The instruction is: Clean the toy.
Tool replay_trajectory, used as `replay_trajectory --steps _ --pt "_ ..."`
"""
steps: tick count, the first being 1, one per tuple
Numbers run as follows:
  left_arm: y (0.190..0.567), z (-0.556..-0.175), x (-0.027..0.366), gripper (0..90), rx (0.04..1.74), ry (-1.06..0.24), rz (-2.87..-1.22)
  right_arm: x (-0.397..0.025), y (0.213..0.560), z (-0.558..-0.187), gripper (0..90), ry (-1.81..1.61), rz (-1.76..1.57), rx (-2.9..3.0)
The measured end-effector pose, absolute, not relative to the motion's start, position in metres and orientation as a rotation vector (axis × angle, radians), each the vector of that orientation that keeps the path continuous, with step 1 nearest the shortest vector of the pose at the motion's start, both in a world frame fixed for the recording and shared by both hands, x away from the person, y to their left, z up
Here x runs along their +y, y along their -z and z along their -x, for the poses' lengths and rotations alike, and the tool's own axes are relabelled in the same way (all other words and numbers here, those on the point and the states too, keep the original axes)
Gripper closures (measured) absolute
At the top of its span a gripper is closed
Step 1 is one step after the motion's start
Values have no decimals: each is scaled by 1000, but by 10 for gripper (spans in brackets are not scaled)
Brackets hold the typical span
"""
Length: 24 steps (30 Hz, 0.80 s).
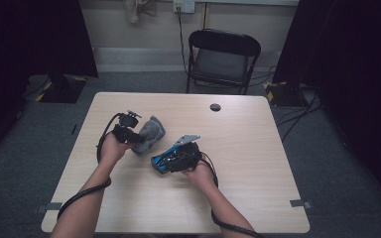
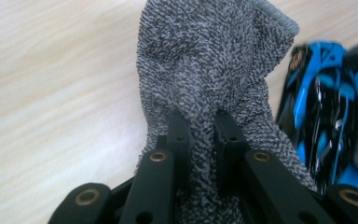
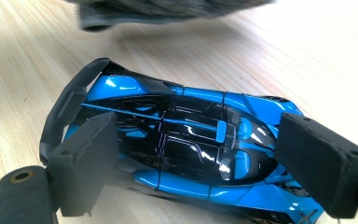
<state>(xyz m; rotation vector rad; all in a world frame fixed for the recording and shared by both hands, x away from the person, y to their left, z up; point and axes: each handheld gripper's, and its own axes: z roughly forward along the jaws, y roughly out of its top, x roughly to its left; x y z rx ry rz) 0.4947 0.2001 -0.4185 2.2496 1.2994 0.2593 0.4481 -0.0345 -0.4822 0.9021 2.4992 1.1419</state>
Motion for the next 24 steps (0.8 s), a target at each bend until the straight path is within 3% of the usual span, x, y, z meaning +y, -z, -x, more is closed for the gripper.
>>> replay_trajectory --steps 11,24 --pt "432 -532 149 791 1266 -248 -2258 -36 483 -448 133 -1157 -898 2492" --pt "459 -538 110 790 1228 -190 -2305 -35 483 -447 133 -1149 -911 2494"
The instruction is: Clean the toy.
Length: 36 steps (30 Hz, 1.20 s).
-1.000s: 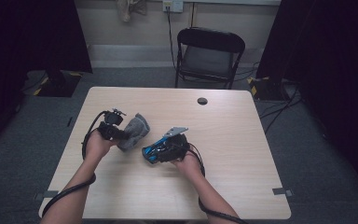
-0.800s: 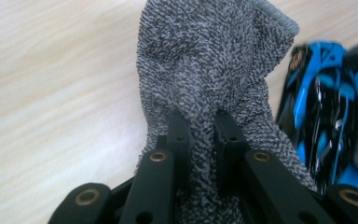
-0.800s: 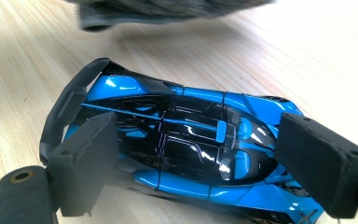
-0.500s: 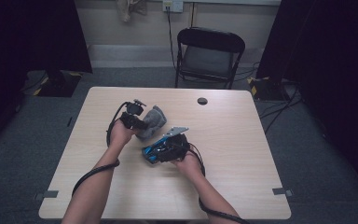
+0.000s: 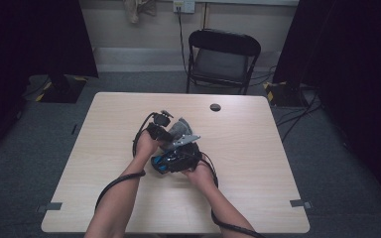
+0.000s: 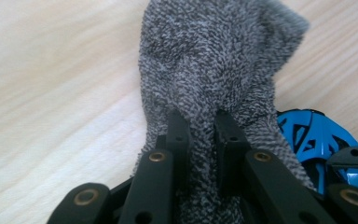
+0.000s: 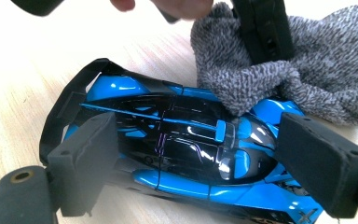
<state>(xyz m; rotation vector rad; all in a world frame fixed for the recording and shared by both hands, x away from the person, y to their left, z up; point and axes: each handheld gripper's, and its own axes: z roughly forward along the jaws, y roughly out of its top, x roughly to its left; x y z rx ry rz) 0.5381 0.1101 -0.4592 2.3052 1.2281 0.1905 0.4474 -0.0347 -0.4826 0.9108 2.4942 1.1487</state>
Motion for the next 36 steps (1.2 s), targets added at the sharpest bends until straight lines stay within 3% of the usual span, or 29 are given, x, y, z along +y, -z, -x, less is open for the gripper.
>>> replay_trajectory --steps 36 --pt "457 -525 118 794 1189 -129 -2375 -34 482 -449 132 -1135 -905 2508"
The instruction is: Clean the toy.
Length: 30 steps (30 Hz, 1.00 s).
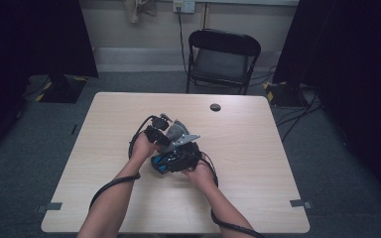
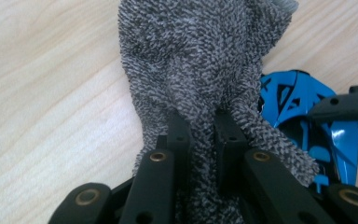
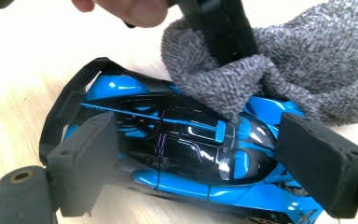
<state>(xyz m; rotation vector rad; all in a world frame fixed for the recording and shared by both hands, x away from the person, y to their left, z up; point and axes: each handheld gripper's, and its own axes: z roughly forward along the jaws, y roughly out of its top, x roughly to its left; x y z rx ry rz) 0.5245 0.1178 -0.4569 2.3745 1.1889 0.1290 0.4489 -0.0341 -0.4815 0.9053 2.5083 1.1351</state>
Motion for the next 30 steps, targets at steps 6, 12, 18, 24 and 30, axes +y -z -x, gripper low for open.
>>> replay_trajectory --steps 6,12,18,24,30 --pt "456 -520 124 794 1198 -117 -2373 -34 482 -449 132 -1137 -905 2507" --pt "455 -518 129 793 1197 -114 -2384 -34 481 -450 132 -1132 -905 2512" --pt "455 -513 134 793 1198 -120 -2386 -34 482 -449 132 -1136 -908 2507" --pt "455 -510 140 792 1208 -110 -2386 -34 481 -449 132 -1134 -908 2509" --pt "454 -503 150 791 1217 -111 -2390 -34 482 -449 132 -1135 -910 2504"
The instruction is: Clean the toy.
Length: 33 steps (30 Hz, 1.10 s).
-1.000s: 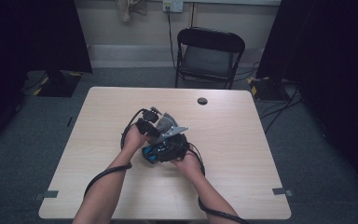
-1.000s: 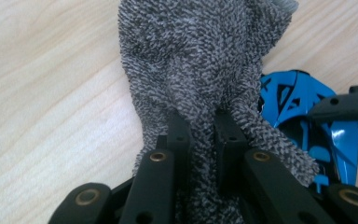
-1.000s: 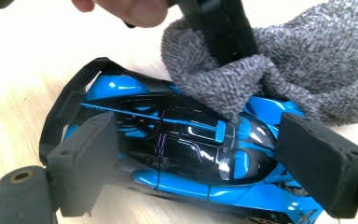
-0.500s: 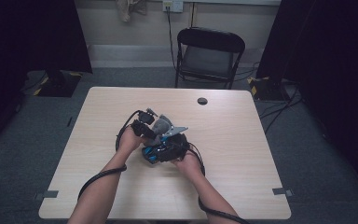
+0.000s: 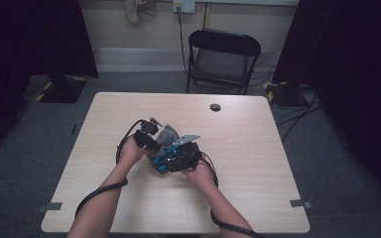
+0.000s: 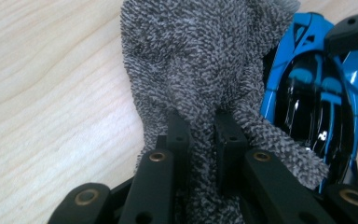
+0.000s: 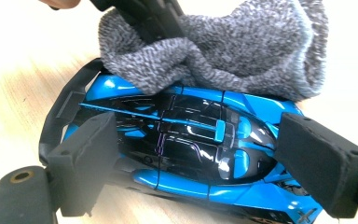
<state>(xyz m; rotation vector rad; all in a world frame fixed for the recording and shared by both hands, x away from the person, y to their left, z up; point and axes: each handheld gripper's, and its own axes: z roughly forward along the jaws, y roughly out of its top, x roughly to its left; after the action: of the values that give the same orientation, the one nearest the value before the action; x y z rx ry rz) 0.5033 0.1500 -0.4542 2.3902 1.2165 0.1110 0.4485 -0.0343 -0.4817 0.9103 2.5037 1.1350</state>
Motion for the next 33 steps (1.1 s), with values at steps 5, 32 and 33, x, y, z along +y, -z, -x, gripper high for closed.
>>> replay_trajectory --steps 5,32,33 --pt "454 -500 153 791 1217 -116 -2390 -34 481 -448 132 -1131 -916 2504" --pt "450 -473 182 786 1251 -137 -2394 -34 481 -448 133 -1130 -918 2502" --pt "449 -471 183 786 1251 -140 -2399 -34 481 -448 133 -1129 -918 2501"
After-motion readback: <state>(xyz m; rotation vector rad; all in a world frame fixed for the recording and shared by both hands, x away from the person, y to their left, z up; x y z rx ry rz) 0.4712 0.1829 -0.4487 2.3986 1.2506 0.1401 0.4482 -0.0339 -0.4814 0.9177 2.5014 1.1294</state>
